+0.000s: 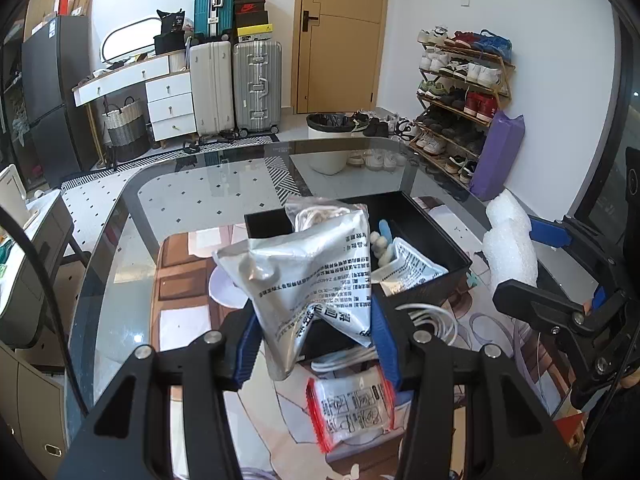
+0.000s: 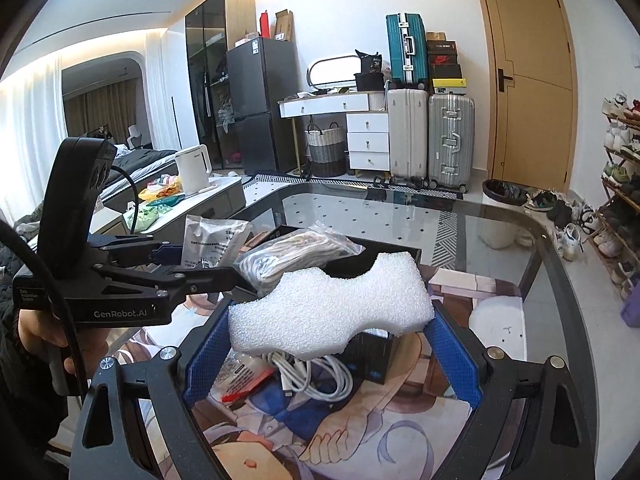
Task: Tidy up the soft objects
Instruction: 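Carry the foil packet with the left tool while the right carries the foam to the box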
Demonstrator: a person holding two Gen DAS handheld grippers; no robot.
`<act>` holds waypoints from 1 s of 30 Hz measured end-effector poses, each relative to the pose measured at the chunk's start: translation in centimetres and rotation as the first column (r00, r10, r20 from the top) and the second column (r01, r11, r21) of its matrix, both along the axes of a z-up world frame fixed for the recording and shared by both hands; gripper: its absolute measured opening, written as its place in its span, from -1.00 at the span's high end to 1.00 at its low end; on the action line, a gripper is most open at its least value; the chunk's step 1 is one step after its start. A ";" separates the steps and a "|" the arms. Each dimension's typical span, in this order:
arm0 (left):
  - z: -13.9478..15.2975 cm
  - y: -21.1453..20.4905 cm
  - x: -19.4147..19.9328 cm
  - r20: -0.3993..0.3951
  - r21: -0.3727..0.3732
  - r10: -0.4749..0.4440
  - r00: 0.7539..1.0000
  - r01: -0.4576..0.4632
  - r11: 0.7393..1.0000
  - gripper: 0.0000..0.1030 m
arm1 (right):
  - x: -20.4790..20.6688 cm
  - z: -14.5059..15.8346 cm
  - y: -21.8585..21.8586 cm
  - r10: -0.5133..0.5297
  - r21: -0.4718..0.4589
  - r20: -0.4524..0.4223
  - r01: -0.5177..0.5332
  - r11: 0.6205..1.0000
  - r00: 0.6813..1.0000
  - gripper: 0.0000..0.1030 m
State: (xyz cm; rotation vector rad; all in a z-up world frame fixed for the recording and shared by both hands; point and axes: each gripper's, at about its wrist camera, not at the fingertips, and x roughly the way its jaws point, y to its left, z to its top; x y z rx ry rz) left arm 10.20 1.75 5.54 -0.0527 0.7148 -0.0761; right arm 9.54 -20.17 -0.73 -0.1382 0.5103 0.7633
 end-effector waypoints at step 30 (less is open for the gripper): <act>-1.3 1.2 4.6 -0.009 -0.030 0.068 0.998 -0.068 0.997 0.05 | 6.6 0.1 3.1 0.022 -0.027 -0.025 -0.023 0.999 0.999 -0.81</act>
